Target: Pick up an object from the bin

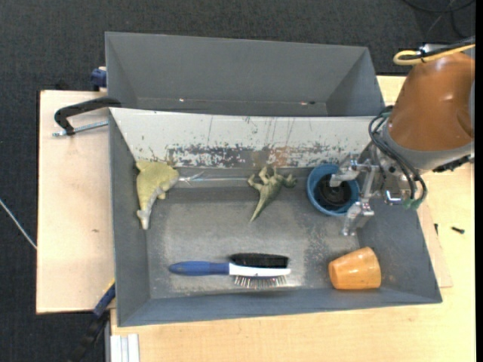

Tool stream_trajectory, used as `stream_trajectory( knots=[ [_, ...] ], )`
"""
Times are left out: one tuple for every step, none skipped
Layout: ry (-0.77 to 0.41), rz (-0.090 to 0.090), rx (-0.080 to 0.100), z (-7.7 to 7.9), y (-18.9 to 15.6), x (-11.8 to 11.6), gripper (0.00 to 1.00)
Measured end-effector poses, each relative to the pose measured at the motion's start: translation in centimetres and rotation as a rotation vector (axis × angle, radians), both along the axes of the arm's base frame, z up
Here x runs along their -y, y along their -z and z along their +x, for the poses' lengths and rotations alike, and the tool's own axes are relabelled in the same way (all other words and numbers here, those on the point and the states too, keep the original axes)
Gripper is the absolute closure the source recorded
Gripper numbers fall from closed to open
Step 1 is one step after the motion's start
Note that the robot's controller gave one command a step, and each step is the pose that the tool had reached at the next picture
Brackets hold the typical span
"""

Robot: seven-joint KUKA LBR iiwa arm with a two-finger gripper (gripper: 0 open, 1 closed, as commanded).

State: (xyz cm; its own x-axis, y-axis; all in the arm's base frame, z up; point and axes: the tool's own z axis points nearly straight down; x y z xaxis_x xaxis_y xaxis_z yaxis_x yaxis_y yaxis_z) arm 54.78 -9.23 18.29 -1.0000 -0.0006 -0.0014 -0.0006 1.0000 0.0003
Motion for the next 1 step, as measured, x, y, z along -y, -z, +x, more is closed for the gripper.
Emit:
stream_trajectory(
  knots=[
    [-0.156,0.0,0.017,3.86,8.84,4.91,0.0]
  ],
)
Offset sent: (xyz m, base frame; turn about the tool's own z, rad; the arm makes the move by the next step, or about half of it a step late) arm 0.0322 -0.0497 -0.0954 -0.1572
